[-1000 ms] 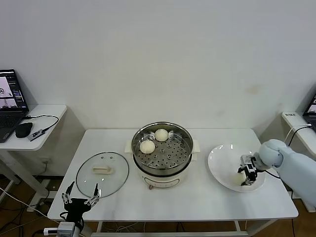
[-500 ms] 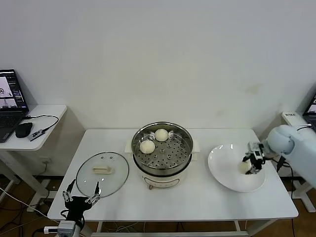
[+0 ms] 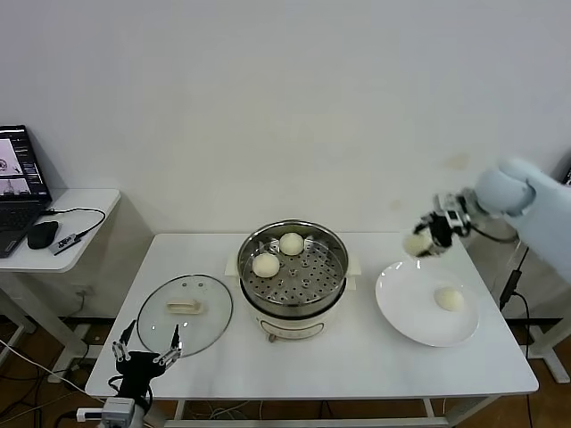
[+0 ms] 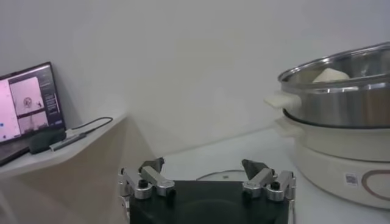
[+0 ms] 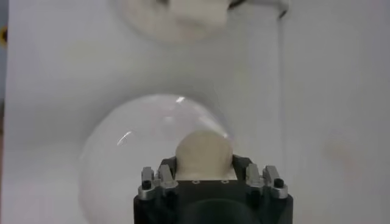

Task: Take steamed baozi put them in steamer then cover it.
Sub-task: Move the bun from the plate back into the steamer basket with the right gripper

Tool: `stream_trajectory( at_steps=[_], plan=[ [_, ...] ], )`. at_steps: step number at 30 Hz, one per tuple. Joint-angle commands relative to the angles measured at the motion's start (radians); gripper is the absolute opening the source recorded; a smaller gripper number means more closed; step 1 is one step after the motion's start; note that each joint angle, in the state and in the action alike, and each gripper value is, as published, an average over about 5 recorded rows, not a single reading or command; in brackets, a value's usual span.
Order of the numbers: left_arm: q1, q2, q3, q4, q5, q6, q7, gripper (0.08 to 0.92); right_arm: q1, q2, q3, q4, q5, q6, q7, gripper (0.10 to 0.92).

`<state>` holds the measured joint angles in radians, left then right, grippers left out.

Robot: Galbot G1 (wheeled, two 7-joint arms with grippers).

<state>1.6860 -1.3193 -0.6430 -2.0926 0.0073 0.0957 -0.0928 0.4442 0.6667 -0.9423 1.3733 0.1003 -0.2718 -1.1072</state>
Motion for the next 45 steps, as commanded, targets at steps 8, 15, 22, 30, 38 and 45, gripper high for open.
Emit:
stream_trajectory(
  at_steps=[8,15,22,30,38,45],
  plan=[
    [0.013,-0.018,-0.019,-0.018,0.003,-0.001,0.0,0.823,0.134,0.358,-0.231,0.053,0.138,0.06,0.118,0.585],
    [0.016,-0.033,-0.027,-0.019,0.005,-0.001,0.0,0.823,0.042,0.412,-0.294,0.055,-0.001,0.193,0.172,0.585],
    [0.013,-0.045,-0.031,-0.016,0.006,0.0,0.0,0.823,0.02,0.423,-0.341,0.07,-0.073,0.314,0.185,0.585],
    [0.011,-0.054,-0.03,-0.014,0.007,-0.002,-0.001,0.823,0.026,0.443,-0.355,0.06,-0.182,0.445,0.204,0.585],
    [0.012,-0.056,-0.03,-0.014,0.006,-0.005,-0.001,0.823,0.034,0.456,-0.375,0.065,-0.182,0.487,0.188,0.588],
    [0.009,-0.057,-0.03,-0.013,0.004,-0.006,-0.002,0.823,0.029,0.463,-0.382,0.054,-0.185,0.507,0.183,0.594]
  ],
)
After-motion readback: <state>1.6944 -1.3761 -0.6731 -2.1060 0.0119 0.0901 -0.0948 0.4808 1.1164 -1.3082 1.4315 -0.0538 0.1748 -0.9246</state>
